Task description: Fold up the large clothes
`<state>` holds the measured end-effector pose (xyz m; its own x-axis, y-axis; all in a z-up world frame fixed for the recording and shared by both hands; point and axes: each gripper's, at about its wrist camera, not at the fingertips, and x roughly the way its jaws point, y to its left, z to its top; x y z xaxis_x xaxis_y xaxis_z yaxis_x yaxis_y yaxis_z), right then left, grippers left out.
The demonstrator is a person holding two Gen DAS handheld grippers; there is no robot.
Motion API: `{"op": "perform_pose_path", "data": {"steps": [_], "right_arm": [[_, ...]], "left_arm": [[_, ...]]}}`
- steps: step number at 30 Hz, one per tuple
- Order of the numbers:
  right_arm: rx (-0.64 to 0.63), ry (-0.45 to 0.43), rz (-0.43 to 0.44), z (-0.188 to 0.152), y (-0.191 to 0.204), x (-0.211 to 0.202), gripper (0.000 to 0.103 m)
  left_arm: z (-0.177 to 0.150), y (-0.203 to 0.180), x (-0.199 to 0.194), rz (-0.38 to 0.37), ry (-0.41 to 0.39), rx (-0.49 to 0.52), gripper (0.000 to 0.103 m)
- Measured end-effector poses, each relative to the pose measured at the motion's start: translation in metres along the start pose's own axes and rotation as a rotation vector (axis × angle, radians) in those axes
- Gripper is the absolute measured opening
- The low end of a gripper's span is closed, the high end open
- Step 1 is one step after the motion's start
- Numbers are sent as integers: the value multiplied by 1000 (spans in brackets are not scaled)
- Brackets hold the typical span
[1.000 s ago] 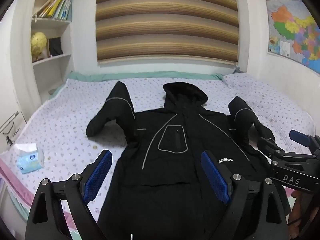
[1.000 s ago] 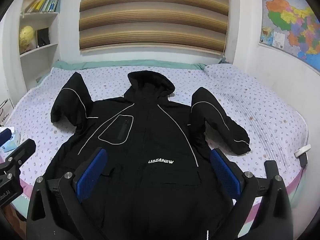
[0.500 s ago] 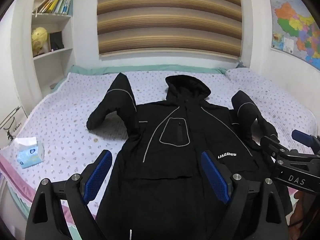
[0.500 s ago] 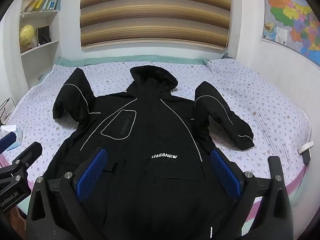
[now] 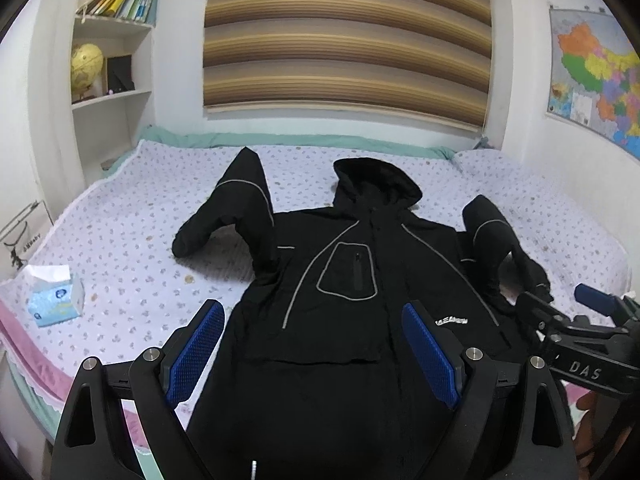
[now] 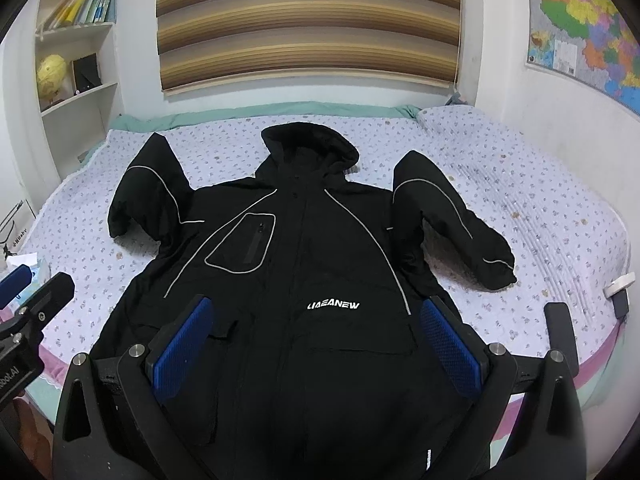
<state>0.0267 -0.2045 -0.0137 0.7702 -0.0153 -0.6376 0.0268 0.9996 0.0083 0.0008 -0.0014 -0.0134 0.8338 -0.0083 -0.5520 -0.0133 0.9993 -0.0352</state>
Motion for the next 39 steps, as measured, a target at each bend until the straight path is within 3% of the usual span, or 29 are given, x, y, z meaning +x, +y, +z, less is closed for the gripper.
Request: {"op": "perform_pose_path", "data": {"steps": [5,39], "right_arm": [[4,5,-1,0,0,1,103],[-26,25,3,-8,7,0,103]], "left_arm": [[0,0,3,-36,14,-16,91],[-7,-2,6,-23,34,1,91]]}}
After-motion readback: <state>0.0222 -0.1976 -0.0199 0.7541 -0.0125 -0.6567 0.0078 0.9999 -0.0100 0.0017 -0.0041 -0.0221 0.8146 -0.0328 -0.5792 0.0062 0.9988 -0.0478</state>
